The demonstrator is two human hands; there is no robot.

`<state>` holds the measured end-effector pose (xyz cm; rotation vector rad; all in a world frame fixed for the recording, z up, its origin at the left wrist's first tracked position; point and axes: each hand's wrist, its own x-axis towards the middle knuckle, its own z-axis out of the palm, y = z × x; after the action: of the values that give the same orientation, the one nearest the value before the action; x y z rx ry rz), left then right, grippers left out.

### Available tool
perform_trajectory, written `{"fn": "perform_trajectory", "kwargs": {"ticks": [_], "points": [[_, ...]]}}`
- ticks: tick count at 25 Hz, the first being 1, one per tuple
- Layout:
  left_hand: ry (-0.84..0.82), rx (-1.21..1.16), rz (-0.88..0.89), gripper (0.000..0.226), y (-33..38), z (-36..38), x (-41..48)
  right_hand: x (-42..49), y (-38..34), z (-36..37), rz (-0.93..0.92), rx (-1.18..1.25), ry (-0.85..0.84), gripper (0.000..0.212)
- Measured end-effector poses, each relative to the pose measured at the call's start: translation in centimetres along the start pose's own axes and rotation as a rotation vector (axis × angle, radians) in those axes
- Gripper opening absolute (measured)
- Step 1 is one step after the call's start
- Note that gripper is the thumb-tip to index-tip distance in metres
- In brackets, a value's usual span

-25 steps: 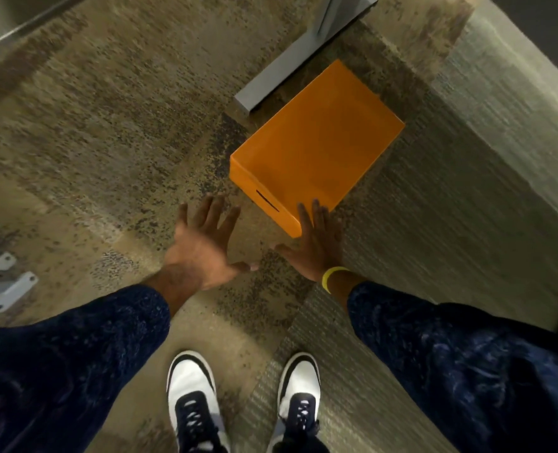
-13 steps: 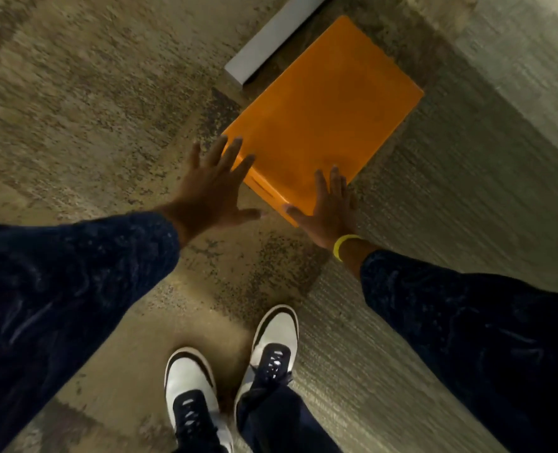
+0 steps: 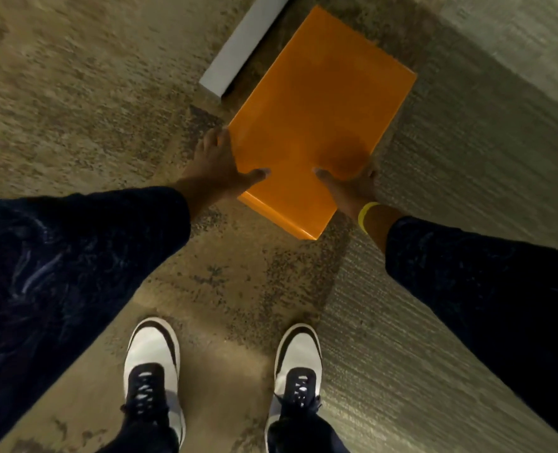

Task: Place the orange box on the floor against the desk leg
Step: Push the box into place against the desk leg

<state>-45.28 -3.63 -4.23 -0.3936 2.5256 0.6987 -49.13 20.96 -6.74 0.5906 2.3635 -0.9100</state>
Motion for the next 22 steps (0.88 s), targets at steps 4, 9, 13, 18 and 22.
{"fn": "perform_trajectory", "kwargs": {"ticks": [4, 9, 13, 18, 22], "points": [[-0.041, -0.240, -0.127, 0.106, -1.5, 0.7, 3.4, 0.8, -0.2, 1.6, 0.023, 0.366, -0.042, 0.101], [0.002, -0.347, -0.078, 0.090, -2.8, 0.8, 4.9, 0.6, -0.7, 1.5, 0.007, 0.474, 0.077, 0.113], [0.046, -0.331, -0.004, 0.081, -3.9, -0.5, 6.3, 1.5, -2.7, 1.4, -0.076, 0.443, 0.135, 0.104], [0.090, -0.358, 0.050, 0.069, -3.9, -2.6, 9.2, 4.1, -5.6, 1.5, -0.112, 0.397, 0.172, 0.108], [0.160, -0.355, 0.094, 0.067, -3.7, -4.7, 11.6, 6.2, -7.4, 1.7, -0.138, 0.416, 0.142, 0.104]]}}
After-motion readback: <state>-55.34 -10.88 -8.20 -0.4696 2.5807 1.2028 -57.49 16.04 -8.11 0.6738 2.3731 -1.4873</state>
